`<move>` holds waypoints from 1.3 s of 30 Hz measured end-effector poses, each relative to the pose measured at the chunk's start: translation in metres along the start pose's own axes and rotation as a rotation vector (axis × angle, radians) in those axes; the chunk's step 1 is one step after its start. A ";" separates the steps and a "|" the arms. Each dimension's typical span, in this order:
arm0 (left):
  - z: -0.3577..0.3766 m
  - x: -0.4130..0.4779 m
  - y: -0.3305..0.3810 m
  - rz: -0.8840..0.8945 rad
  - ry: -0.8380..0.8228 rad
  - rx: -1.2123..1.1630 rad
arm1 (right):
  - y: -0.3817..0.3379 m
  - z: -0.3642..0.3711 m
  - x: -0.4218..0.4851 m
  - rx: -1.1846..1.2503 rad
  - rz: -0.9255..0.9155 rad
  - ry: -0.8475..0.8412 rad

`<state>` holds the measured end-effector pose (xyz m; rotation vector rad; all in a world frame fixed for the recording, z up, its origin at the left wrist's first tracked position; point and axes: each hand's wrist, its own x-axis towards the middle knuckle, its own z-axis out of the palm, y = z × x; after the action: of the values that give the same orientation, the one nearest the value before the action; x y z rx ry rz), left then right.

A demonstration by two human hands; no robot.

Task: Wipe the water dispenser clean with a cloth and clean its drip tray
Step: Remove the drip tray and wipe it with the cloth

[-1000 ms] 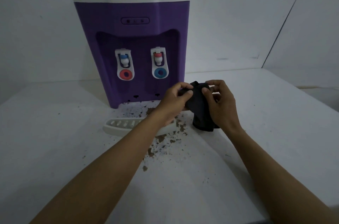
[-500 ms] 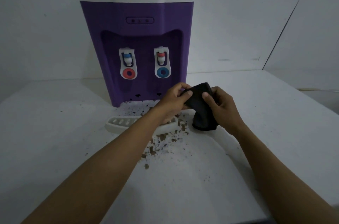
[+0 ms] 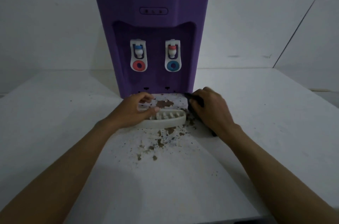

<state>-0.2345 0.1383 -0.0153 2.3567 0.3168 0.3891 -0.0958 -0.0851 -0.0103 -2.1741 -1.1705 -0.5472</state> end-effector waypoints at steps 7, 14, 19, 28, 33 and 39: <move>-0.009 -0.022 -0.013 0.014 -0.115 0.200 | -0.014 0.022 0.002 0.079 -0.071 -0.194; -0.003 -0.020 -0.019 -0.026 -0.054 0.105 | -0.016 0.014 0.001 -0.042 -0.300 -0.433; -0.012 -0.021 -0.027 -0.034 -0.038 0.033 | -0.018 0.009 0.012 -0.011 -0.180 -0.361; -0.024 -0.031 -0.039 -0.077 0.000 -0.044 | -0.047 0.040 0.024 0.091 -0.271 -0.430; -0.026 -0.028 -0.043 -0.089 0.001 -0.033 | -0.035 0.020 0.019 0.069 -0.415 -0.547; -0.015 -0.033 -0.036 -0.084 0.055 -0.023 | -0.026 0.016 0.027 0.002 -0.195 -0.340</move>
<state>-0.2748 0.1621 -0.0352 2.3048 0.4335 0.4156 -0.1022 -0.0467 0.0021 -2.2217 -1.5734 -0.2581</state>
